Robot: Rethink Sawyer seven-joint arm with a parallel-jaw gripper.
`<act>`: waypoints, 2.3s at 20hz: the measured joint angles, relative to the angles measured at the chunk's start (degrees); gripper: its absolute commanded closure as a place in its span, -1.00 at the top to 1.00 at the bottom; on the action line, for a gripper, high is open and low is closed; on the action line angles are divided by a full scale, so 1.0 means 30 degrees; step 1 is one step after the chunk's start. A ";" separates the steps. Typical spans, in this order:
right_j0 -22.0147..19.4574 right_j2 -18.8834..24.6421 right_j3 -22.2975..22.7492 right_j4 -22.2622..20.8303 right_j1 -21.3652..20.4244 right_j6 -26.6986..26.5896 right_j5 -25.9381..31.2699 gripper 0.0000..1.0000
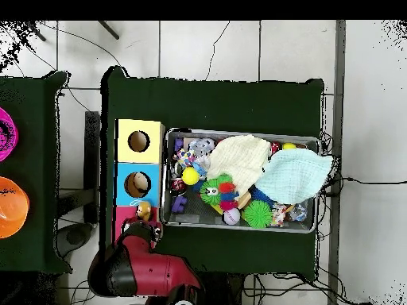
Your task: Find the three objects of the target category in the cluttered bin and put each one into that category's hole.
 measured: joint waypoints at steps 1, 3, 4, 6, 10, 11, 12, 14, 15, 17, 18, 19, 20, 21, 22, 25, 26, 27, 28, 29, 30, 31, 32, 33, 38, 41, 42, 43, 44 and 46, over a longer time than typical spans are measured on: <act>0.0000 0.0000 0.0003 0.0004 -0.0024 0.0000 0.0043 -1.00; -0.0002 0.0000 0.0003 0.0004 -0.0067 0.0000 0.0082 -1.00; -0.0002 0.0000 0.0003 0.0004 -0.0098 0.0000 0.0094 -1.00; -0.0014 0.0000 0.0003 0.0004 -0.0220 0.0000 0.0090 -1.00; -0.0084 0.0000 0.0006 0.0004 -0.0621 0.0000 0.0137 -1.00; -0.0102 -0.0006 0.0006 0.0004 -0.0731 0.0000 0.0180 -1.00; -0.0127 -0.0006 0.0006 0.0004 -0.0926 0.0000 0.0290 -1.00; -0.0171 -0.0014 0.0008 0.0012 -0.1264 0.0000 0.0580 -1.00; -0.0218 -0.0017 0.0011 0.0012 -0.1533 0.0000 0.0866 -1.00; -0.0297 -0.0017 0.0012 0.0010 -0.1757 0.0000 0.1118 -1.00; -0.0332 -0.0017 0.0014 0.0008 -0.1835 0.0000 0.1200 -1.00; -0.0387 -0.0019 0.0011 0.0008 -0.1912 0.0000 0.1270 -1.00; -0.0513 -0.0019 0.0011 0.0008 -0.1985 0.0000 0.1298 -1.00; -0.0538 -0.0017 0.0014 0.0008 -0.1979 0.0000 0.1298 -1.00; -0.0569 -0.0011 0.0014 0.0004 -0.1965 0.0000 0.1298 -1.00; -0.0887 0.0134 0.0113 0.0008 -0.1885 0.0000 0.1298 -1.00; -0.1023 0.0204 0.0174 0.0008 -0.1865 0.0000 0.1298 -1.00; -0.1117 0.0251 0.0243 0.0008 -0.1859 0.0000 0.1298 -1.00; -0.1276 0.0303 0.0425 0.0012 -0.1863 0.0000 0.1294 -1.00; -0.1333 0.0311 0.0522 0.0012 -0.1861 0.0000 0.1298 -1.00; -0.1355 0.0314 0.0574 0.0012 -0.1859 0.0000 0.1298 -1.00; -0.1422 0.0317 0.0770 0.0012 -0.1863 0.0000 0.1298 -1.00; -0.1502 0.0356 0.0957 0.0008 -0.1865 0.0000 0.1298 -1.00; -0.1679 0.0526 0.1131 0.0008 -0.1842 0.0000 0.1294 -1.00; -0.3040 0.1938 0.1959 0.0024 -0.1436 0.0020 0.0980 -1.00; -0.3385 0.2343 0.2199 0.0024 -0.1108 0.0079 0.0643 -1.00; -0.3609 0.2624 0.2340 0.0024 -0.0841 0.0161 0.0180 -1.00; -0.3737 0.2709 0.2442 -0.0016 -0.0855 0.0213 -0.0055 -1.00; -0.3810 0.2764 0.2519 -0.0047 -0.0863 0.0252 -0.0181 -1.00; -0.4016 0.3001 0.2723 -0.0161 -0.0871 0.0413 -0.0537 -1.00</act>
